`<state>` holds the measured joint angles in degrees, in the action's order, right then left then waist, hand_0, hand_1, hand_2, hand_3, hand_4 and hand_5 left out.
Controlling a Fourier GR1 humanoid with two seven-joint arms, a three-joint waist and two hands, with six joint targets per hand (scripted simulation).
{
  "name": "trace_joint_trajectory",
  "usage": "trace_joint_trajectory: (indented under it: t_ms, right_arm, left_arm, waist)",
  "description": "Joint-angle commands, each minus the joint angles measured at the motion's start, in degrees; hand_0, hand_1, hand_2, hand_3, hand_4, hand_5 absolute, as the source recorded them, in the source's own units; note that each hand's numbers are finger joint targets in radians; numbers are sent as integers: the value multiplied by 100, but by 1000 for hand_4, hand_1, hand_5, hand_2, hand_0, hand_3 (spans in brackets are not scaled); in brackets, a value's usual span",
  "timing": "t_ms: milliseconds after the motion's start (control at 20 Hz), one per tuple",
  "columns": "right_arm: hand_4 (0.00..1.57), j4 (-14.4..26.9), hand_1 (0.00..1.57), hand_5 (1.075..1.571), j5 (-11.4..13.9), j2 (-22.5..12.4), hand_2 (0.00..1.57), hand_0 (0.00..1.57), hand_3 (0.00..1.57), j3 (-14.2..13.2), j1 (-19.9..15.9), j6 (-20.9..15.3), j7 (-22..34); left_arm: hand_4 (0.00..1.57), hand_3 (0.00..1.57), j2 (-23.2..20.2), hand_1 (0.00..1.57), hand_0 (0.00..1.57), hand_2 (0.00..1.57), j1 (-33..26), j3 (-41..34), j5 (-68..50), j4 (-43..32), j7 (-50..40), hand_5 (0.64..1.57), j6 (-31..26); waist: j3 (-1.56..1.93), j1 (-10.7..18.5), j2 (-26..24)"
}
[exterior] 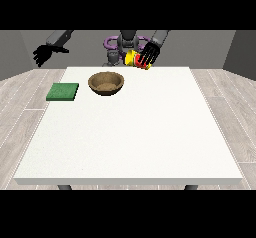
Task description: Pick the cup and pour the ball into the bowl, then pick the bowl and place it on the pad
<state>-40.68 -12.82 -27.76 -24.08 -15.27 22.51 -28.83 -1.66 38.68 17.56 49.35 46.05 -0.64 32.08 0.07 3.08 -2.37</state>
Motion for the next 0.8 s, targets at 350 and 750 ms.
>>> trace_joint_trajectory:
  t_ms: [350, 750]
  right_arm:
    - [0, 400, 0, 1537, 75, -182, 0, 0, 0, 48, -830, -159, 186]
    - [0, 205, 0, 1527, 350, 347, 0, 0, 273, 486, -1113, -547, 386]
  left_arm:
    - [914, 1564, 164, 562, 562, 1571, 711, 1184, 1512, 285, -1905, 1570, -373]
    - [899, 1571, 166, 373, 373, 1571, 927, 1665, 2373, 285, -2480, 1570, -894]
  waist:
    - [-3, -225, 363]
    - [-6, -476, 280]
